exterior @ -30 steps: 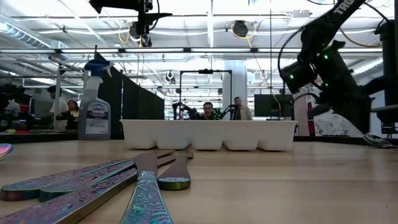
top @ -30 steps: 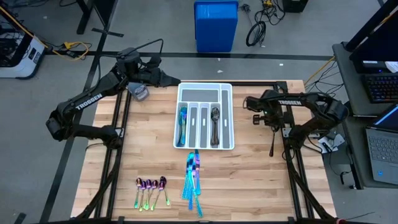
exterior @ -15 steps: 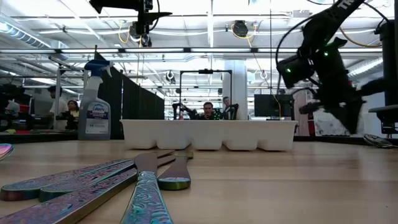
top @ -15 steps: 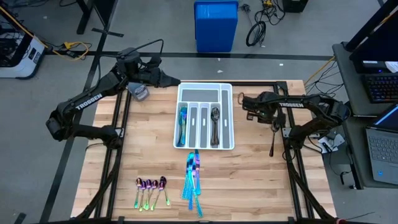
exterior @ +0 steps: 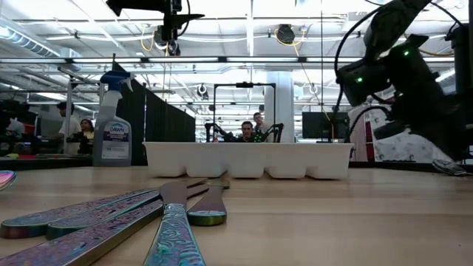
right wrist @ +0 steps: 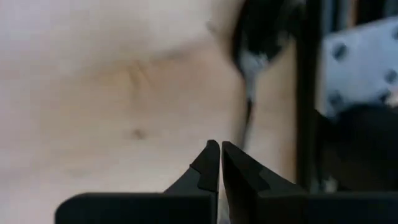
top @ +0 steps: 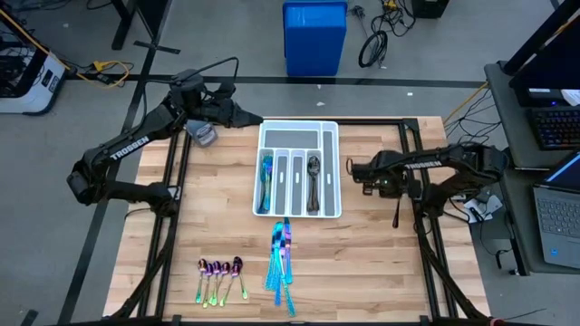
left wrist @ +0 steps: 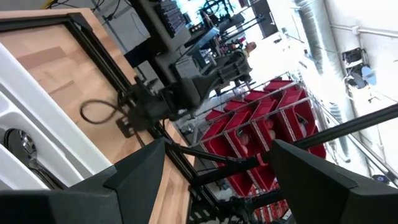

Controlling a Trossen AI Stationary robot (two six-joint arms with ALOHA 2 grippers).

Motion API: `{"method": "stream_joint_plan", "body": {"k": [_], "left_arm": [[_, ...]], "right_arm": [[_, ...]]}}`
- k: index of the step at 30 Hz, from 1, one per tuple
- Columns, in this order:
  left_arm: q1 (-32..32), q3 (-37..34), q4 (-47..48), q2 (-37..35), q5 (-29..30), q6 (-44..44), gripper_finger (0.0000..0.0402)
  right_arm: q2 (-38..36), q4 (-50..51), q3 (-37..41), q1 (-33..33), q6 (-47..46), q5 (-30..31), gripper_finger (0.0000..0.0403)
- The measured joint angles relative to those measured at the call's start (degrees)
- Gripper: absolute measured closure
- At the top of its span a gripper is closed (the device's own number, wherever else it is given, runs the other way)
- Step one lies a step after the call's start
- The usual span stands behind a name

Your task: Sort silverware

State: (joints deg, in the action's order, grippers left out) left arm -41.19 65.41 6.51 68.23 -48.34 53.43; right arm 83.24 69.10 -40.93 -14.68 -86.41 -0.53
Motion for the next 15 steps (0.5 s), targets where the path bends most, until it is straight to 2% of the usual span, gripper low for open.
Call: {"method": "stream_joint_plan", "body": {"k": [6,15], "left_arm": [[0.02,0.00,0.00,0.00,-0.79,0.04,0.0123],[0.01,0.00,0.01,0.00,-0.93,0.09,0.0123]], "right_arm": [[0.00,1.55,0.00,8.36,-2.99,-3.13,0.0403],[0.02,2.06,-0.46,15.14,-4.42,-5.28,0.0403]]}}
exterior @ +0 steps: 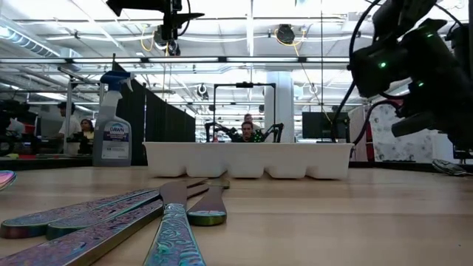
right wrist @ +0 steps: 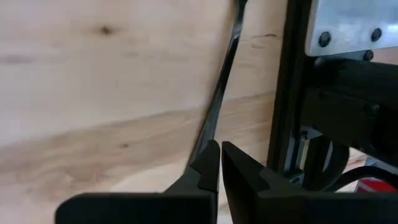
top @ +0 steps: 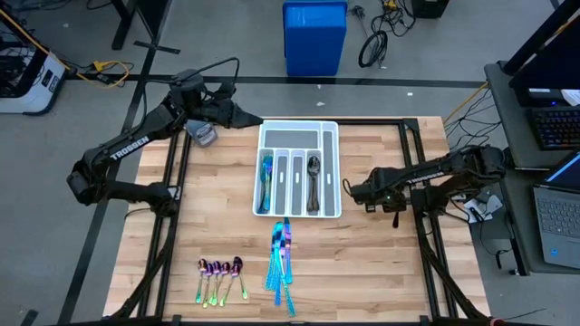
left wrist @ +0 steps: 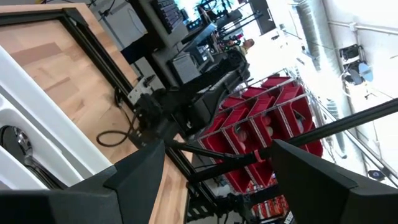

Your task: Sort silverware

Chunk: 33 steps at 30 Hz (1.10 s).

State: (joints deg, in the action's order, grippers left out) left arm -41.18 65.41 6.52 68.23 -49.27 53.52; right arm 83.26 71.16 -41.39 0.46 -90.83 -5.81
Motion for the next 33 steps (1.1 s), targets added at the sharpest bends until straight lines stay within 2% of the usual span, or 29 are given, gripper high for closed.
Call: {"method": "stream_joint_plan", "body": {"k": [6,13,21,26,33], "left_arm": [[-0.01,0.00,0.00,0.00,0.02,-0.07,0.0123],[-0.01,0.00,0.00,0.00,0.02,-0.28,0.0123],[-0.01,0.00,-0.04,0.00,-0.01,-0.26,0.0123],[-0.01,0.00,-0.17,0.00,-0.04,-0.01,0.0123],[-0.01,0.00,-0.11,0.00,-0.40,0.15,0.0123]], "right_arm": [[0.06,-4.46,-0.02,6.60,0.18,-0.36,0.0403],[1.61,-2.99,0.78,11.34,-13.67,-1.57,0.0403],[8.40,-3.38,0.80,11.55,-10.89,-4.60,0.0403],[12.53,-7.95,0.73,11.64,-9.24,-7.19,0.0403],[14.19,-8.00,-1.57,11.70,-9.99,-7.86,0.0402]]}}
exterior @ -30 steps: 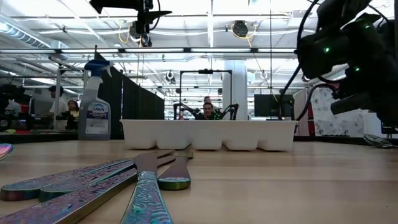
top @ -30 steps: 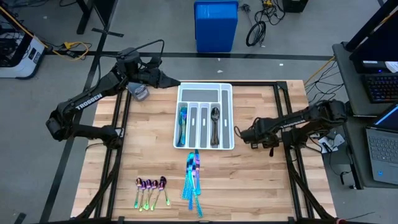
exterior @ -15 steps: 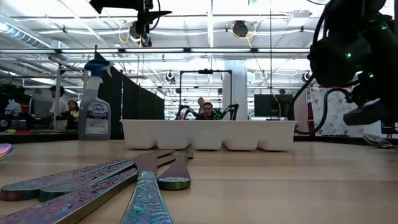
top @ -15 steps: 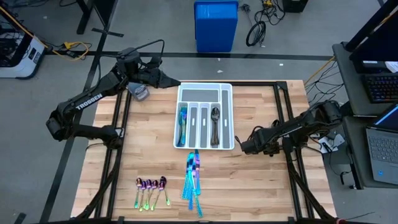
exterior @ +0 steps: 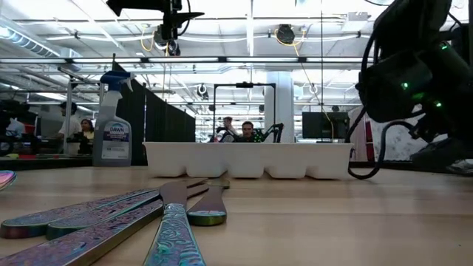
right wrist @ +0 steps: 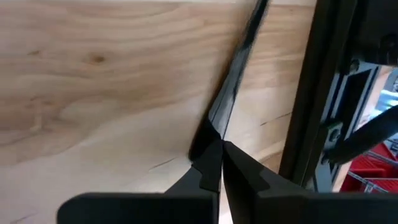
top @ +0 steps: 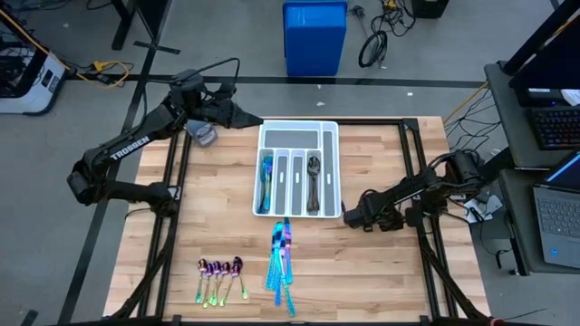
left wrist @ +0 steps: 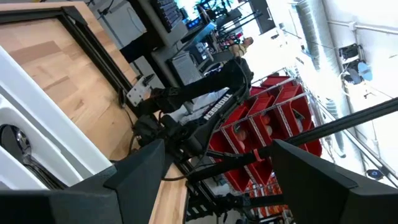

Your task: Sort silverware

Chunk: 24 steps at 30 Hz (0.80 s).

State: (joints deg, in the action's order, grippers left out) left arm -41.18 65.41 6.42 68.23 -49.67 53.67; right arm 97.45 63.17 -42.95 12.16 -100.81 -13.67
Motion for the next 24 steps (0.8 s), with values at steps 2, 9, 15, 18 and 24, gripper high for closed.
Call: {"method": "stream_joint_plan", "body": {"k": [2,9,15,18,24], "left_arm": [[-0.01,0.00,-0.02,0.00,0.02,0.00,0.0123],[-0.01,0.00,-0.11,0.00,-0.02,-0.03,0.0123],[-0.01,0.00,-0.47,0.00,-0.02,0.00,0.0123],[-0.01,0.00,-0.46,0.00,-0.02,0.05,0.0123],[0.01,0.00,-1.85,0.00,-0.02,1.42,0.0123]], "right_arm": [[-0.63,-0.39,-0.63,0.01,0.64,1.18,0.0402],[-1.65,-1.91,-2.91,-0.04,2.16,2.46,0.0402],[-1.60,0.86,-5.39,-0.02,8.87,2.42,0.0403],[-2.13,5.63,-6.70,0.38,11.92,2.15,0.0403],[-4.71,13.40,-7.13,2.40,12.49,2.71,0.0403]]}}
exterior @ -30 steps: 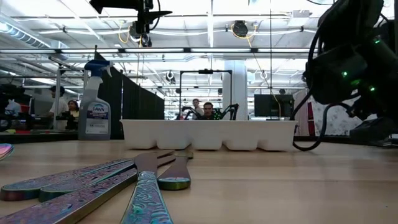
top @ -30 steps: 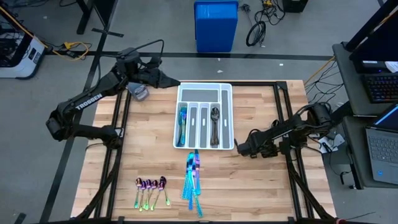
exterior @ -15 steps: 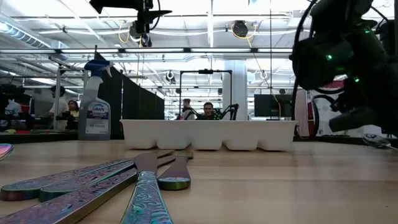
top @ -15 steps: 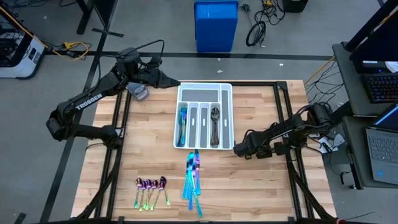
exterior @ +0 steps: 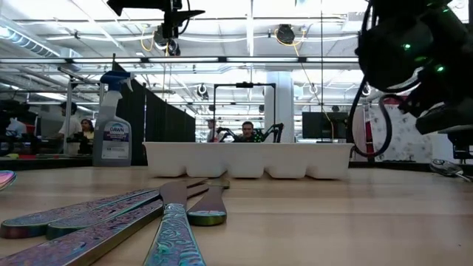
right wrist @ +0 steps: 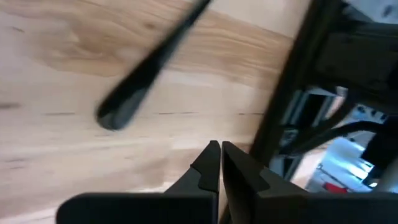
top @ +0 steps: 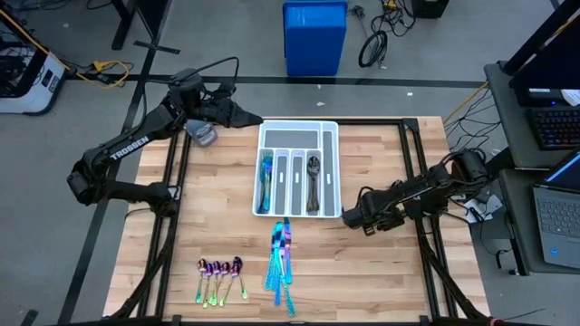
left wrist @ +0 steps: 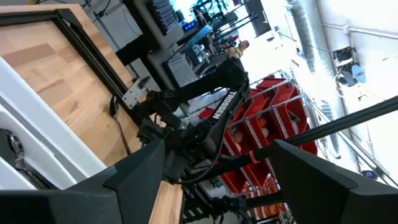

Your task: Sort silverware

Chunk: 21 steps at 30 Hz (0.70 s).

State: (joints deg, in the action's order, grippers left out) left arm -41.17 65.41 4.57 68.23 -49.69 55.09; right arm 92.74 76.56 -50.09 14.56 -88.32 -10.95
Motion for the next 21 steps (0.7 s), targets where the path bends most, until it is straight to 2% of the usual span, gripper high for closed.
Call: {"method": "stream_joint_plan", "body": {"k": [11,16,21], "left_arm": [[0.00,0.00,-0.16,0.00,0.00,0.02,0.0123],[-0.01,0.00,-0.16,0.00,0.00,0.01,0.0123],[-0.02,0.00,-0.14,0.00,0.00,-0.11,0.0123]], "right_arm": [[-2.89,-0.34,-0.92,0.19,-8.90,-0.64,0.0403],[-6.81,-2.05,-1.75,0.08,-16.95,4.00,0.0403],[-7.37,-4.14,-1.75,-0.77,-30.37,9.90,0.0403]]}}
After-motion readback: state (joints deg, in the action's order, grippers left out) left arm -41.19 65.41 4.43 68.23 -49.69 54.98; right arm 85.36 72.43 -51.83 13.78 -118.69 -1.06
